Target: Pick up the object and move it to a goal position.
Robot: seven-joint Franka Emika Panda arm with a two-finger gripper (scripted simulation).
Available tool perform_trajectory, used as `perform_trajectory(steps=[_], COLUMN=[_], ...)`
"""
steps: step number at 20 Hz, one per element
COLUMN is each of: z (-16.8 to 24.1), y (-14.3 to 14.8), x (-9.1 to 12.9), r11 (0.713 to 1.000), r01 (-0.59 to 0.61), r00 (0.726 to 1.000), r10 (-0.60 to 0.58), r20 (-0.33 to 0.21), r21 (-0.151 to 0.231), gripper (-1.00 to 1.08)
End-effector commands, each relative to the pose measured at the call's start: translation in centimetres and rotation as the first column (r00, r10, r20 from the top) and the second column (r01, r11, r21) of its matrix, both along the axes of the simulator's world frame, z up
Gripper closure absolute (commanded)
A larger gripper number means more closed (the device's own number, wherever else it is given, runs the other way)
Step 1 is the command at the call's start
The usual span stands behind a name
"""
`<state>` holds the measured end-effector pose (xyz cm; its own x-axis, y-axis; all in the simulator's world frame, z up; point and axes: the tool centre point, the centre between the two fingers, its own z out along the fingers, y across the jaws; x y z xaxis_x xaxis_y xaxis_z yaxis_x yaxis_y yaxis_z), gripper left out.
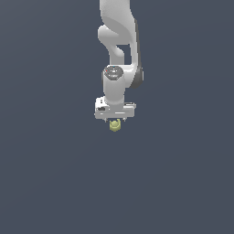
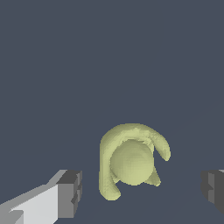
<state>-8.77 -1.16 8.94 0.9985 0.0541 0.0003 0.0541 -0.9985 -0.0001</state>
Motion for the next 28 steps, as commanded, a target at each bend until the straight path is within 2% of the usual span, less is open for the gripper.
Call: perform_trajectory(steps=[1, 10, 16, 17, 28], z=[-0.4, -4.0, -5.0, -5.0, -4.9], y=[0.0, 0.0, 0.0, 0.0, 0.0], x=[0.0, -0.2, -0.2, -0.2, -0.1], r11=[1.000, 1.000, 1.000, 1.000, 1.000], r01=[0.000, -0.001, -0.001, -0.001, -0.001], r00=[1.000, 1.000, 1.000, 1.000, 1.000], r10=[0.000, 0.001, 0.001, 0.001, 0.001], r20=[0.000, 0.000, 0.000, 0.000, 0.001], r21=[0.000, 0.000, 0.000, 0.000, 0.000], gripper=[-0.92, -0.92, -0.92, 1.08, 1.08])
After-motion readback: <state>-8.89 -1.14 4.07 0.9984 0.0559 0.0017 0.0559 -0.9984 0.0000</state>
